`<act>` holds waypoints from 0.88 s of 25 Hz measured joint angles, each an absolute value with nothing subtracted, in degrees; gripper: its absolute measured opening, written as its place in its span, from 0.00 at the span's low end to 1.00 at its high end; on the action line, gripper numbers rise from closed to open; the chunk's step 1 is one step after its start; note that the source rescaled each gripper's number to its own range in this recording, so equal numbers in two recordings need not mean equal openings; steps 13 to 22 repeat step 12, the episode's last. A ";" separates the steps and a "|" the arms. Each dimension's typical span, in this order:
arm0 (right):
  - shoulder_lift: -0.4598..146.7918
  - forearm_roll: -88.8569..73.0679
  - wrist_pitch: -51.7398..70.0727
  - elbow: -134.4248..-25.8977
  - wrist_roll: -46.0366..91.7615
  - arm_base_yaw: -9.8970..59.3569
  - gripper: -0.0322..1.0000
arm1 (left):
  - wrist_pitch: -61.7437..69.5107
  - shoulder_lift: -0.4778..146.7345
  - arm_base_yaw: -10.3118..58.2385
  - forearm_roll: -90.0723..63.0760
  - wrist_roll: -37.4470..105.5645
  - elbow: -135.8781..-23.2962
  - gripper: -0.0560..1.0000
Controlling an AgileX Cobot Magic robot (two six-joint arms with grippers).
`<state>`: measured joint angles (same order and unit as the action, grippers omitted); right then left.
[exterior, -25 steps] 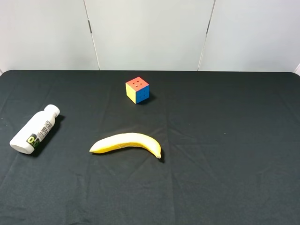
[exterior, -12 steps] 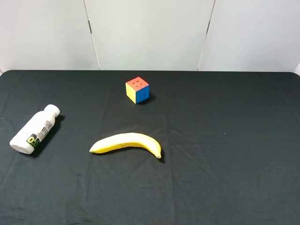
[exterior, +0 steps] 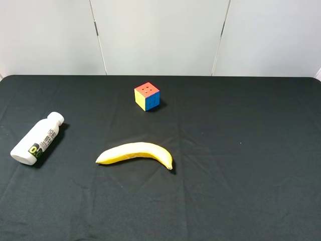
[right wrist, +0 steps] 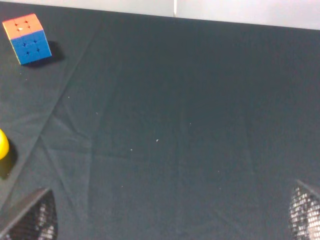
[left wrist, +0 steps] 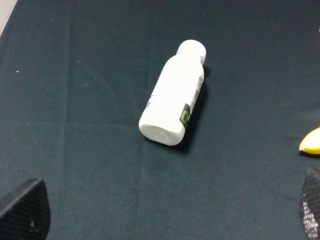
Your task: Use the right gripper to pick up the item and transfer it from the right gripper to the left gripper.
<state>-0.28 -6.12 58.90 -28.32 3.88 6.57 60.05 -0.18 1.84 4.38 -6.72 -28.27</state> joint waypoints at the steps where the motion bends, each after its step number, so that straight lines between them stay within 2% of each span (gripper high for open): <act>1: -0.28 -6.12 58.90 -28.32 3.88 6.57 1.00 | 60.05 -0.18 1.84 4.38 -6.72 -28.27 1.00; 22: -0.28 -6.23 58.90 -28.32 3.88 6.57 1.00 | 60.05 -0.18 1.84 4.58 -6.67 -28.27 1.00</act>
